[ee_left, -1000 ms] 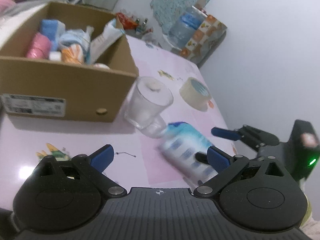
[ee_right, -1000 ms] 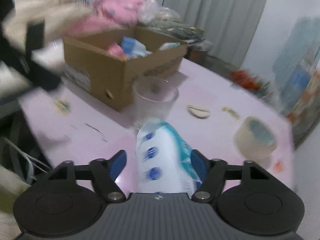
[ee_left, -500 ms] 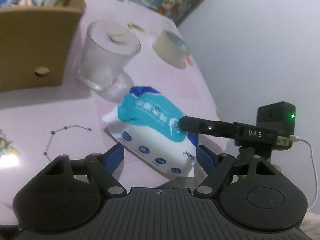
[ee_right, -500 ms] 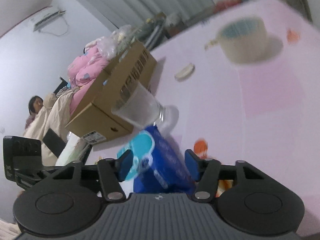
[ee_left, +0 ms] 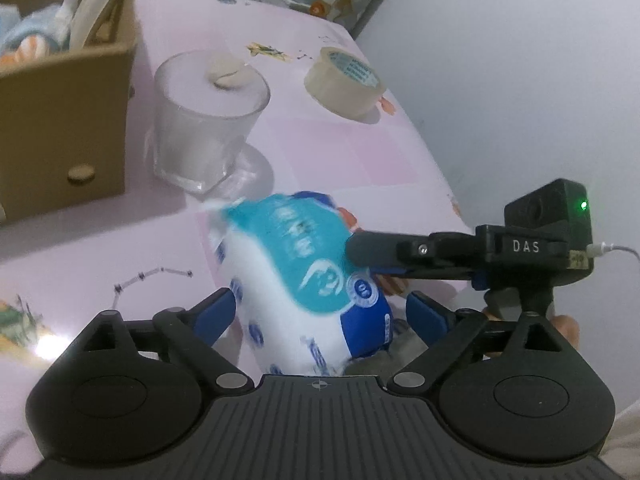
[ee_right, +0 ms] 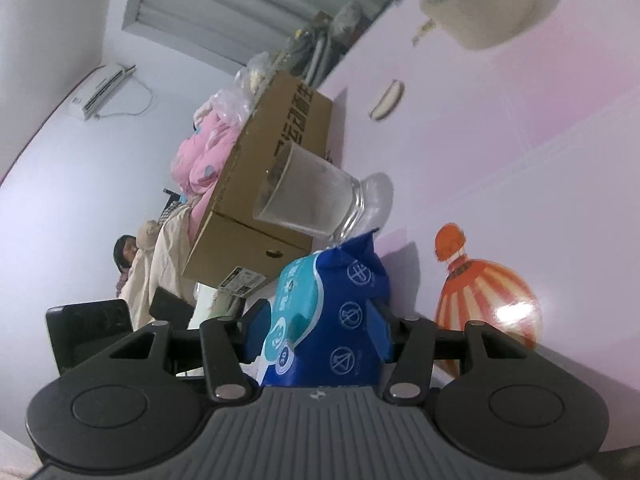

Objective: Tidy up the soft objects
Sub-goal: 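Pass the wet-wipes pack from the right gripper into the left gripper, then lower the wet-wipes pack into the box and open the left gripper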

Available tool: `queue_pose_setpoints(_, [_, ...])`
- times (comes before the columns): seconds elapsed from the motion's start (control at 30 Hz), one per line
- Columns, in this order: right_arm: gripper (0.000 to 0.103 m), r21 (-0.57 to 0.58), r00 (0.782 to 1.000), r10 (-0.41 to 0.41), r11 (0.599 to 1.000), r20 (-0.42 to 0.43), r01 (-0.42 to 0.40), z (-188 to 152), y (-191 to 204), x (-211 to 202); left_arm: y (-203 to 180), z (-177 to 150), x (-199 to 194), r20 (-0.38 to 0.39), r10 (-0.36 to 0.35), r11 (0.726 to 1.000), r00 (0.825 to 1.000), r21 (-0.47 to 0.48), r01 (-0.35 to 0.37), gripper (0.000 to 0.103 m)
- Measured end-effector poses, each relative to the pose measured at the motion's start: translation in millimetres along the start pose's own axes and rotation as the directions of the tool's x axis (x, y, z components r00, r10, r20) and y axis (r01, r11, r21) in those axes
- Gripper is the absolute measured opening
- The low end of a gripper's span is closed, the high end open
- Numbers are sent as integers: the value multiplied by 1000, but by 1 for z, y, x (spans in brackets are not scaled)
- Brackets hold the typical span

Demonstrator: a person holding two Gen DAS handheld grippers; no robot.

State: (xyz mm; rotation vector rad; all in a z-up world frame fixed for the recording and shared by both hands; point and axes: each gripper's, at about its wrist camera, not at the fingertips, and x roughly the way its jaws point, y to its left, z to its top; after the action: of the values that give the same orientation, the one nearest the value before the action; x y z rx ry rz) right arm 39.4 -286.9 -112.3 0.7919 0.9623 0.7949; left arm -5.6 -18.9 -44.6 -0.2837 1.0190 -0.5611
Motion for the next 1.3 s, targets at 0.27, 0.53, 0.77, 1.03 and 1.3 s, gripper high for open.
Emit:
queue_pose_setpoints(0.27, [61, 22, 995, 84, 996, -53, -83, -1, 9, 22, 1, 9, -2, -22, 119, 992, 993, 41, -118, 95])
queue_pose_setpoints(0.53, [62, 74, 980, 165, 985, -108, -158, -5, 12, 55, 16, 6, -11, -26, 224, 973, 974, 57, -222, 94])
queue_pose_setpoints(0.77, [62, -68, 994, 98, 993, -56, -101, 8, 34, 38, 34, 9, -4, -37, 241, 970, 970, 29, -240, 80])
queue_pose_setpoints(1.03, [65, -329, 971, -144, 923, 189, 200, 64, 71, 3, 48, 7, -19, 27, 231, 973, 973, -28, -230, 75])
queue_pose_setpoints(1.3, [65, -442, 913, -332, 799, 238, 407, 107, 73, 65, 66, -7, -64, 122, 225, 970, 967, -121, -210, 74])
